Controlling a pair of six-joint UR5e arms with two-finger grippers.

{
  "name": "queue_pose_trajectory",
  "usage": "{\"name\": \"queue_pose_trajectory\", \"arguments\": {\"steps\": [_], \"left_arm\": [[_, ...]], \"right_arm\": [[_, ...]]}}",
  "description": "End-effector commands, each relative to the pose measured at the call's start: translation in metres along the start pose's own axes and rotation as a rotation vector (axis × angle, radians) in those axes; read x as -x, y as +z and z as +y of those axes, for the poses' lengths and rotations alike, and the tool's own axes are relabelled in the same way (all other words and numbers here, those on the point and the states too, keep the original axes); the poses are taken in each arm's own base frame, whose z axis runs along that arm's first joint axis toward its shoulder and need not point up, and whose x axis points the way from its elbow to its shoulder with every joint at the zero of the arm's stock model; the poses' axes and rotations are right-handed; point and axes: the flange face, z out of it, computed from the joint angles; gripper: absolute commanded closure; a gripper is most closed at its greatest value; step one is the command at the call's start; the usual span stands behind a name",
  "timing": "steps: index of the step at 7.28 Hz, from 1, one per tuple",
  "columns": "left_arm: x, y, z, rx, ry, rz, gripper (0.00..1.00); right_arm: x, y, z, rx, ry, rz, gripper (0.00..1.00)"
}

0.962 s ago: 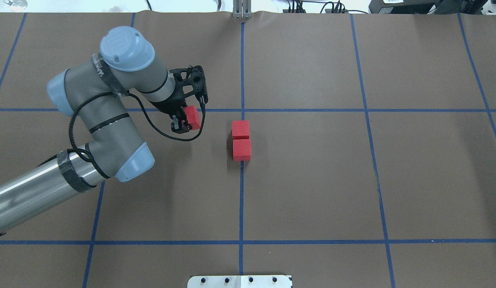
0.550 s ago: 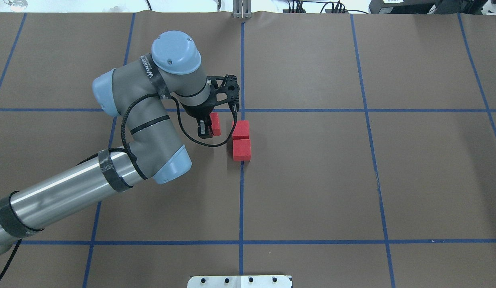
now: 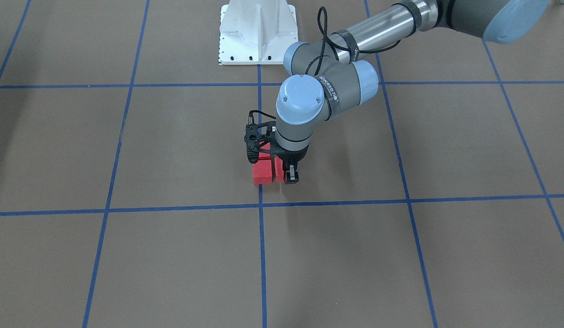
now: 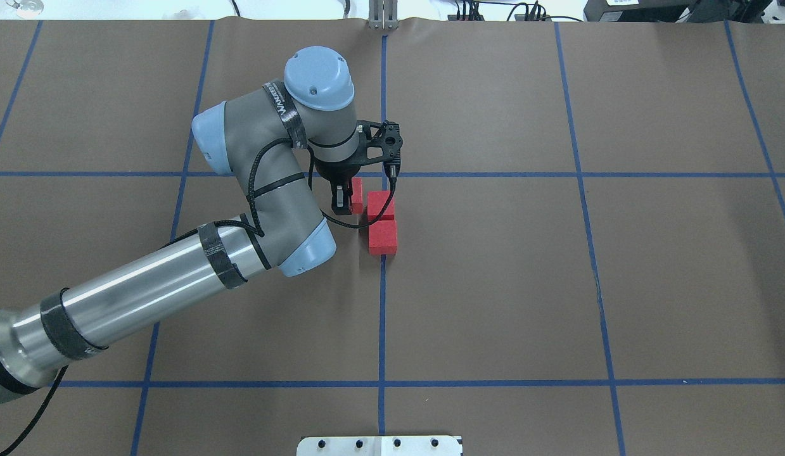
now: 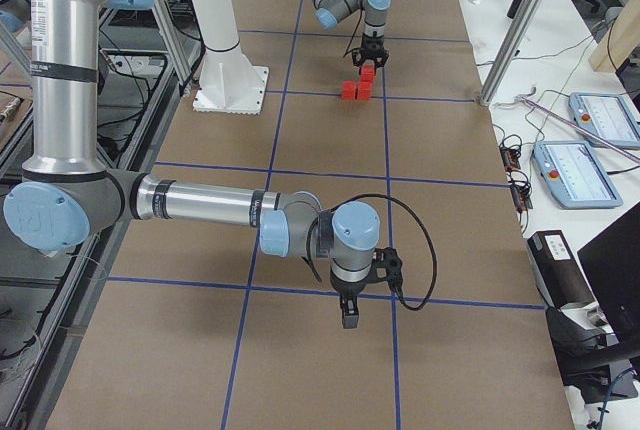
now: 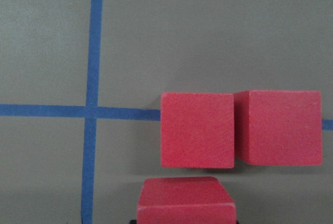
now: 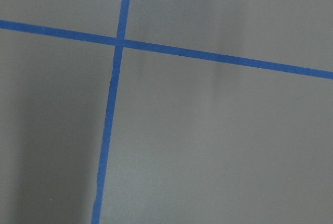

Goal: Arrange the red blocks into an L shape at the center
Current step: 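Lower the red cube beside the nearer end of the cube pair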

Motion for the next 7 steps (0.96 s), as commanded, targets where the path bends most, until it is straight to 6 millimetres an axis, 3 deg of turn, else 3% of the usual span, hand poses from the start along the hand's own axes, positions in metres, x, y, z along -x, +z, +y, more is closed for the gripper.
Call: {"name": "queue_pose_trajectory", "arguments": {"steps": [1, 4, 7], "left_arm": [[-0.0021, 0.0109, -0.0024, -0.003, 0.016, 0.005, 1.0], [-0.0048, 0.016, -0.0009, 0.003, 0.008, 0.013, 1.0], [-0.0082, 0.02, -0.0016, 0.007, 0.005, 0.019, 0.89]], "right_arm": [[-0.0005, 0.0001, 0.0002, 0.001, 0.002, 0.0, 0.0], [0.0002, 0.0005, 0.0, 0.002, 0.001, -0.002, 0.0], [-0.0007, 0.0016, -0.0003, 0.003, 0.002, -0.002, 0.0]]}}
